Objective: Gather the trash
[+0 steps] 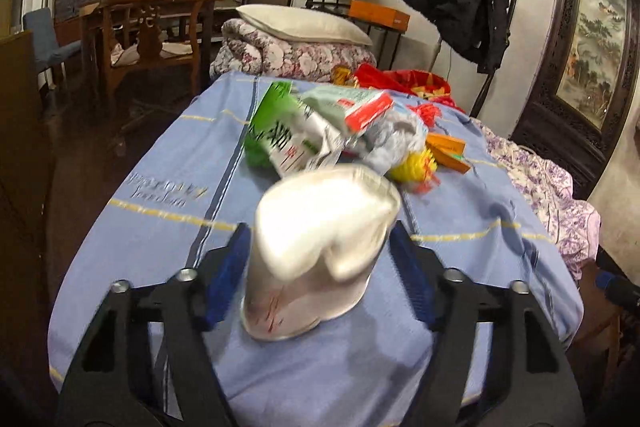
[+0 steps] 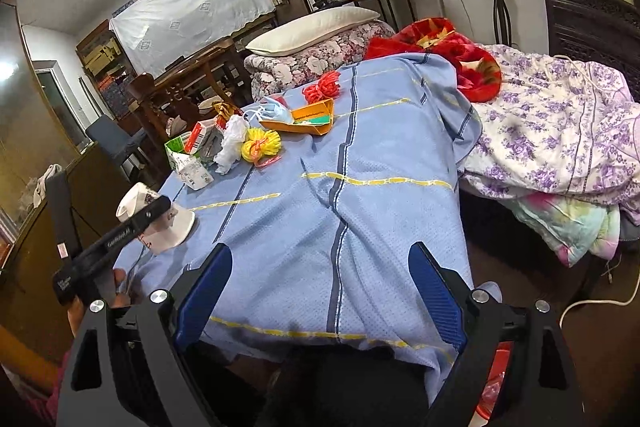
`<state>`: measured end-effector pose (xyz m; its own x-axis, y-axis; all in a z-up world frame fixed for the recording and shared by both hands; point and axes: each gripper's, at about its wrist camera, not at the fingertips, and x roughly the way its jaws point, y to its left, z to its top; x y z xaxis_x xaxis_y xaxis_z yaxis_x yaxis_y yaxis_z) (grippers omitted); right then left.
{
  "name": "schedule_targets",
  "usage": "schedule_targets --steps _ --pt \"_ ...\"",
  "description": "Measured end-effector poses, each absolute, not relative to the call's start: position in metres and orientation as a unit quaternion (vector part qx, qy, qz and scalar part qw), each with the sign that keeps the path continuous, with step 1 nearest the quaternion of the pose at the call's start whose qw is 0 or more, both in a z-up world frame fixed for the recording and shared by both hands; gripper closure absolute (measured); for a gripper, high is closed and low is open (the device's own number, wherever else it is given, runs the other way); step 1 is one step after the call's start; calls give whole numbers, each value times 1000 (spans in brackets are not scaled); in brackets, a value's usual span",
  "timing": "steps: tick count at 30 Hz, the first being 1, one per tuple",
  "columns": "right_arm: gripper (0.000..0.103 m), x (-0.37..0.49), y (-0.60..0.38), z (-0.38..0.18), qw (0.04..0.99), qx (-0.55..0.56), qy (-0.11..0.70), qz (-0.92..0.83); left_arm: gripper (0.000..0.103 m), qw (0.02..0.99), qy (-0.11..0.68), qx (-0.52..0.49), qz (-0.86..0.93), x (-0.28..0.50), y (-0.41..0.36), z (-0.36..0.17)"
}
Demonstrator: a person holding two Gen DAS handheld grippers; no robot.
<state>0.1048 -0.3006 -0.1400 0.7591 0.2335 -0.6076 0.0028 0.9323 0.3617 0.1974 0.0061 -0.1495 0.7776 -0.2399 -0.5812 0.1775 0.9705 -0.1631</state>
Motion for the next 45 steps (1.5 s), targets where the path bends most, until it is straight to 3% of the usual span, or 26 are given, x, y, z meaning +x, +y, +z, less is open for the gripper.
schedule_targets --steps 5,11,19,34,39,43,45 --pt "15 104 -301 -141 920 177 343 64 8 941 321 -58 -85 204 8 -152" --pt "15 105 -308 -144 917 191 345 64 7 937 336 -71 -64 215 9 -156" --pt "15 107 -310 -149 914 193 350 62 6 924 383 9 12 230 -7 -179" --pt "15 103 -321 -146 915 205 342 62 8 930 361 -59 19 219 30 -165" --pt "15 101 -329 -147 911 222 342 60 25 939 341 -49 -8 208 25 -157" --pt "15 99 -332 -144 910 229 339 61 49 939 340 -42 -42 199 19 -155" --pt "15 96 -331 -140 913 223 335 61 49 939 336 -43 -53 196 17 -153"
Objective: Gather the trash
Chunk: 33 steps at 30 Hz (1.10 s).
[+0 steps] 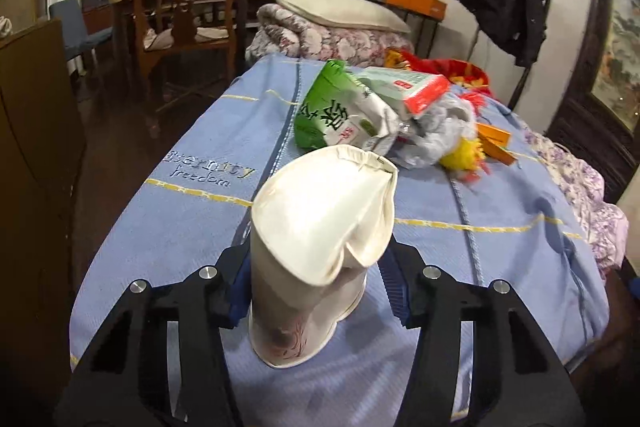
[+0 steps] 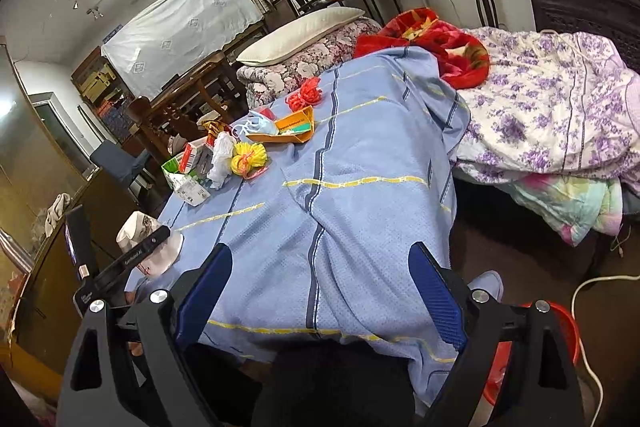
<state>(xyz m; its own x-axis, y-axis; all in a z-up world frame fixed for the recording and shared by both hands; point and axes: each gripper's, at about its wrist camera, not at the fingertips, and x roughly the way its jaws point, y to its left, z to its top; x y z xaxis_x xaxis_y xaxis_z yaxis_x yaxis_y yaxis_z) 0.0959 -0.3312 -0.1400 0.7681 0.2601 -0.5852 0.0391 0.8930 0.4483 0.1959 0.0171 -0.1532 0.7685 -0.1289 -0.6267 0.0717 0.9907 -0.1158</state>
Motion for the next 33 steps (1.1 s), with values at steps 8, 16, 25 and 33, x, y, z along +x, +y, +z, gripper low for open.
schedule_targets --steps 8,16,25,33 --pt "16 77 -343 -122 923 218 312 53 50 942 312 -46 -115 165 10 -145" --pt "16 27 -433 -150 909 266 318 -51 50 927 331 -36 -171 146 -22 -144" --pt "16 7 -492 -204 869 345 343 -90 50 919 327 -30 -218 155 -70 -123" --pt "16 38 -432 -177 905 252 342 -19 50 919 322 -45 -222 175 -78 -117"
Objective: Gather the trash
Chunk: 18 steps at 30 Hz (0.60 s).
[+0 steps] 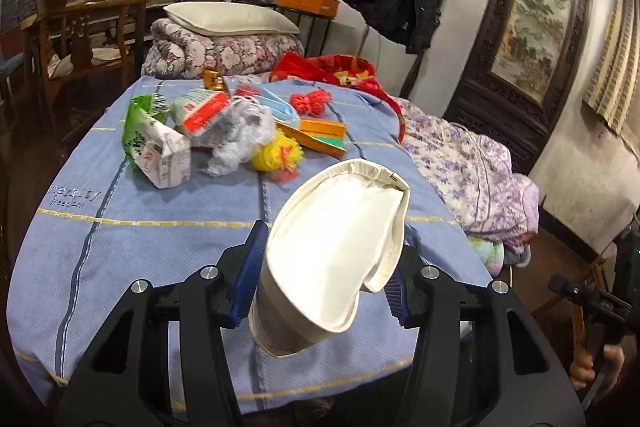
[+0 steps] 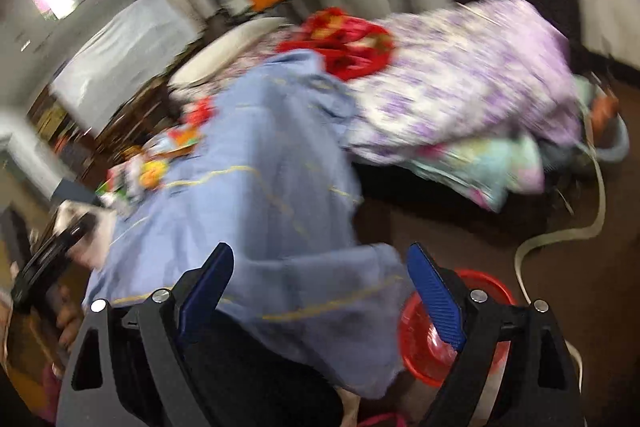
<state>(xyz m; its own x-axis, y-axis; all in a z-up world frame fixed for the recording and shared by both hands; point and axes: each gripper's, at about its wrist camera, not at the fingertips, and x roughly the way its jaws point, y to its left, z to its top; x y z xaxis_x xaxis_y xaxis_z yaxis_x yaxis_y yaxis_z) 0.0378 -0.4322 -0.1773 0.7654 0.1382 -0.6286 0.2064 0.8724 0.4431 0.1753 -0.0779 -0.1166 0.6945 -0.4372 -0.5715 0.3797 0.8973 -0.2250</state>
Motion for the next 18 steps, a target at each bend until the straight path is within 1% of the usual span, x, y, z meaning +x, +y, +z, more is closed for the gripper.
schedule_targets --steps 2,3,4,5,7,8,9,10,15,18 --pt "16 56 -409 -162 914 234 330 15 50 922 320 -50 -211 178 -66 -119" --pt "18 69 -397 -155 917 228 326 36 50 924 319 -51 -204 179 -59 -119" --pt "24 81 -385 -150 917 226 326 54 50 928 316 -50 -191 180 -47 -121" --pt "27 103 -366 -146 912 225 332 86 50 931 314 -50 -182 180 -40 -122" --pt "41 131 -343 -142 903 229 342 124 50 937 308 -49 -158 180 -20 -126" --pt "44 148 -328 -140 898 228 347 144 50 938 308 -50 -150 180 -12 -128" --pt "50 165 -311 -137 896 221 352 156 50 939 309 -54 -144 180 -3 -131" --pt "53 178 -298 -134 896 213 354 162 50 938 312 -59 -137 181 6 -134" --pt "52 238 -229 -112 894 185 354 202 50 936 323 -70 -125 186 31 -145" --pt "46 270 -192 -101 893 174 354 219 50 930 327 -86 -144 189 35 -146"
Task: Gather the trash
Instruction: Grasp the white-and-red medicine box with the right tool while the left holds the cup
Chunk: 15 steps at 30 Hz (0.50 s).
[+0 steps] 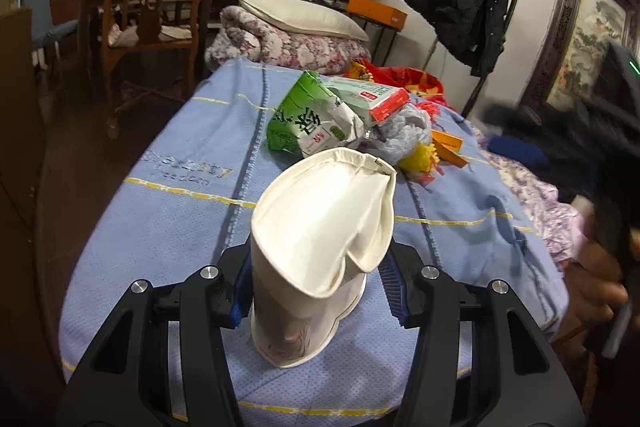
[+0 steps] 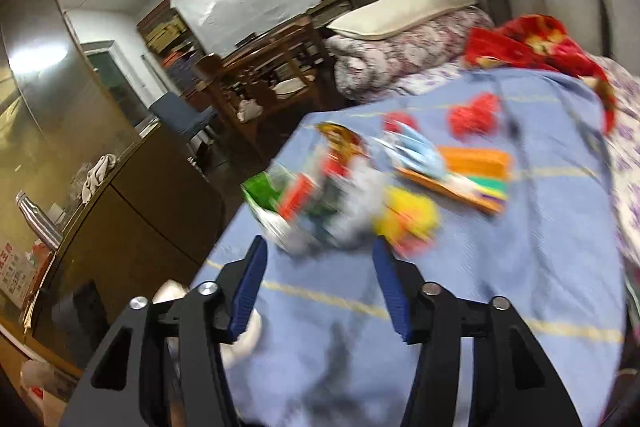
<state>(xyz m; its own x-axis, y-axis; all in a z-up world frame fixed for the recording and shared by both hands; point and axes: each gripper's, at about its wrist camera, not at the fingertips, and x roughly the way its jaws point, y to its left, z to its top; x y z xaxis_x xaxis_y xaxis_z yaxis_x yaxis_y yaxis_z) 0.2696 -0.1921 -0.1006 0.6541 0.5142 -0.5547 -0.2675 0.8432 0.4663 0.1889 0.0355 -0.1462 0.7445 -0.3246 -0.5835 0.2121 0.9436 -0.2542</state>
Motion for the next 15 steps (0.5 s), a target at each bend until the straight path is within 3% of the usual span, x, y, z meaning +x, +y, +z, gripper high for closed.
schedule_targets --steps 6,8,9,15 --pt "47 322 -149 -117 865 214 391 232 50 922 336 -101 -167 194 38 -150" --pt "65 330 -145 -122 862 226 393 226 50 921 336 -105 -168 195 38 -151" --pt "89 332 -145 -123 862 233 390 225 50 921 336 -107 -168 195 39 -151" --pt "90 298 -162 -94 879 235 341 237 50 922 331 -110 -167 195 36 -149"
